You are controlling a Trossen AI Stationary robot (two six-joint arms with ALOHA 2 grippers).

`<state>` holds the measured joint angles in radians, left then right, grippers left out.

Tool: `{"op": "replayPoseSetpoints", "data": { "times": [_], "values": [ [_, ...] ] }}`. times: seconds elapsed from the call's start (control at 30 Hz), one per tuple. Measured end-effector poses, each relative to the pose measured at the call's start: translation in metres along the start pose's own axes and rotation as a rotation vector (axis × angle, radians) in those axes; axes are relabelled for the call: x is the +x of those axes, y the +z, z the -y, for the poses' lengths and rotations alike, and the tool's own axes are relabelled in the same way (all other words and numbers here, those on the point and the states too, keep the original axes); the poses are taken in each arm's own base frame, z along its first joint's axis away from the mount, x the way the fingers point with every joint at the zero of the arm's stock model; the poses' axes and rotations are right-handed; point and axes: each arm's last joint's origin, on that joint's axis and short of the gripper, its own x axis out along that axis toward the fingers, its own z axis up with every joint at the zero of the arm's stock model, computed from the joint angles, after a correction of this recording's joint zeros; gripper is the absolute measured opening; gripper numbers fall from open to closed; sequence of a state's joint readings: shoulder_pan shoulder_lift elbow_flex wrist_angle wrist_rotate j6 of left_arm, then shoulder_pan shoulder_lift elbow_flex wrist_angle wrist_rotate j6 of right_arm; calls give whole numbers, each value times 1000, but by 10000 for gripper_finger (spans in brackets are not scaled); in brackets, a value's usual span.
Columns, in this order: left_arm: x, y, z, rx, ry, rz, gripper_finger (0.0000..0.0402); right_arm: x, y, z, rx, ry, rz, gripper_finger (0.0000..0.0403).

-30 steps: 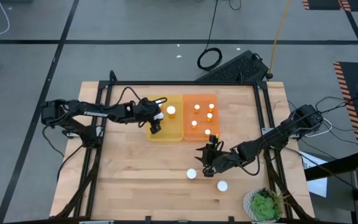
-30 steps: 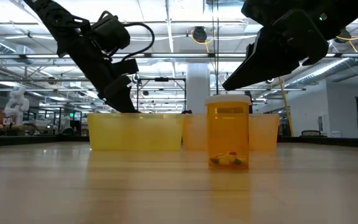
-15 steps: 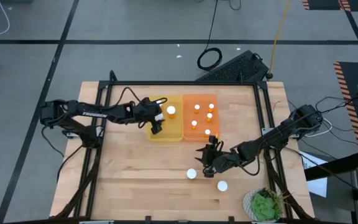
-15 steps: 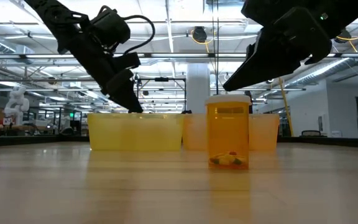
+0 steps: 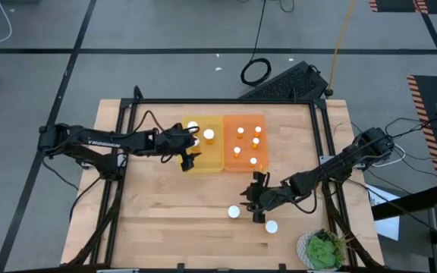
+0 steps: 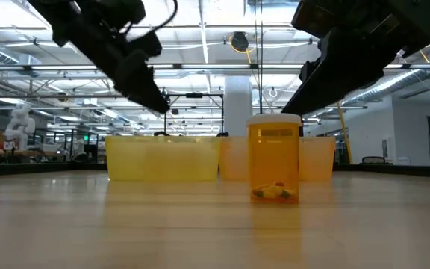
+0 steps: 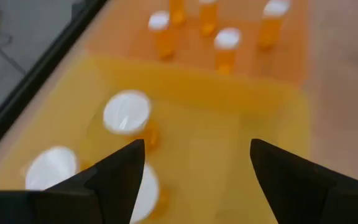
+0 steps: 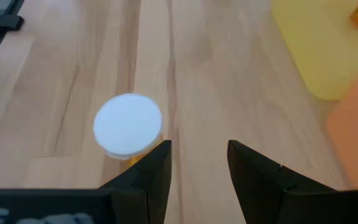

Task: Pick and place medicine bottles into bin by pill shape (circle, oval)
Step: Put the large orange pill bottle into the yellow bin

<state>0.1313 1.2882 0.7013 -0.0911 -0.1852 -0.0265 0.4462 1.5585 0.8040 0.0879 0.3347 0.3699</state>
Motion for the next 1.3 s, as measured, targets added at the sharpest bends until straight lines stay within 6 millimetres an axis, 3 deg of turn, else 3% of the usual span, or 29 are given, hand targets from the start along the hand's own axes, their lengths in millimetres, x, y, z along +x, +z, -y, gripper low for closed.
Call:
{"op": "replayPoseSetpoints", "data": {
  "times": [0.43, 0.77, 1.0, 1.3],
  "values": [
    [-32, 11, 33, 50, -127, 111, 296, 0, -7, -1, 78, 79, -100, 148],
    [-51, 37, 67, 100, -142, 171, 296, 11, -14, -5, 103, 92, -120, 148],
    [-52, 45, 90, 151, -152, 147, 296, 28, -24, -9, 108, 136, -148, 148],
    [-33, 62, 121, 182, -196, 104, 296, 40, -36, -9, 36, 121, -190, 148]
  ]
}}
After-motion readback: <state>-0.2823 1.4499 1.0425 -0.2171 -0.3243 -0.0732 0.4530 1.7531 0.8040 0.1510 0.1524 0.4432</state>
